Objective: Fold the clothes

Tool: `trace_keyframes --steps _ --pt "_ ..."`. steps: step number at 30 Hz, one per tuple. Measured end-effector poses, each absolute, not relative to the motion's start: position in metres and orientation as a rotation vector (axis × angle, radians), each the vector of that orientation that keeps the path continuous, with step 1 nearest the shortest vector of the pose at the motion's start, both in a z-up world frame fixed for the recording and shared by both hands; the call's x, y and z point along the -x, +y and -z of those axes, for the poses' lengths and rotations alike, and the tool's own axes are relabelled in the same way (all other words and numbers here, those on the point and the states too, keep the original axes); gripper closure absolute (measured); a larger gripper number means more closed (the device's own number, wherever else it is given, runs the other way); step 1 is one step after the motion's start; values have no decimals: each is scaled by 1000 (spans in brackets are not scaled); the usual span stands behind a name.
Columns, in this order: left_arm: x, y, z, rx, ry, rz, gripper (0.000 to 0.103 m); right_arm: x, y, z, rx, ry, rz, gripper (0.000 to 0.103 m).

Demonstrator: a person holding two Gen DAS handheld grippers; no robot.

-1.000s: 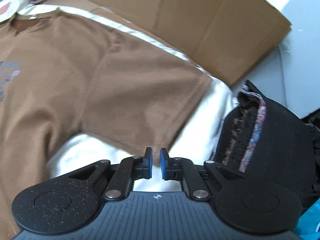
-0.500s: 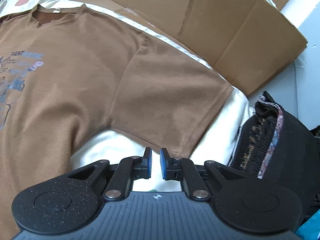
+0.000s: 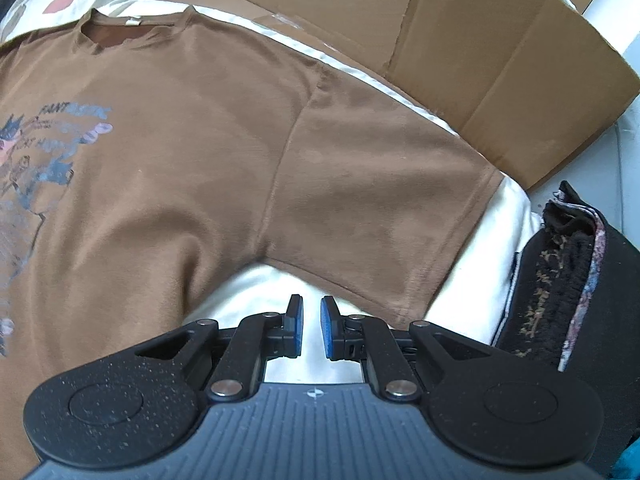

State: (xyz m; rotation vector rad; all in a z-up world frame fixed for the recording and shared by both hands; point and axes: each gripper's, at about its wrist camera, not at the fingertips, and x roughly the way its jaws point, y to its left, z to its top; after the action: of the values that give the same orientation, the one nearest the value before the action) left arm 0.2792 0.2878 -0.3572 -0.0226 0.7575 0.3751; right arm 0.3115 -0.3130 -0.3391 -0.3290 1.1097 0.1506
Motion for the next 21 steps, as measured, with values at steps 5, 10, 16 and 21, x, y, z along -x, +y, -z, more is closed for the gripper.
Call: trace_keyframes --steps 5,10,16,21 --pt "-291 301 330 -44 737 -360 97 -311 -306 338 314 1097 -174 88" --pt "-316 321 306 -97 735 -362 97 -311 -300 341 304 1098 -199 88" --pt "-347 334 295 -170 768 -360 97 -311 -296 343 314 1098 -215 87" --pt "-368 338 297 -199 812 -372 97 -311 -299 345 310 1105 -206 83"
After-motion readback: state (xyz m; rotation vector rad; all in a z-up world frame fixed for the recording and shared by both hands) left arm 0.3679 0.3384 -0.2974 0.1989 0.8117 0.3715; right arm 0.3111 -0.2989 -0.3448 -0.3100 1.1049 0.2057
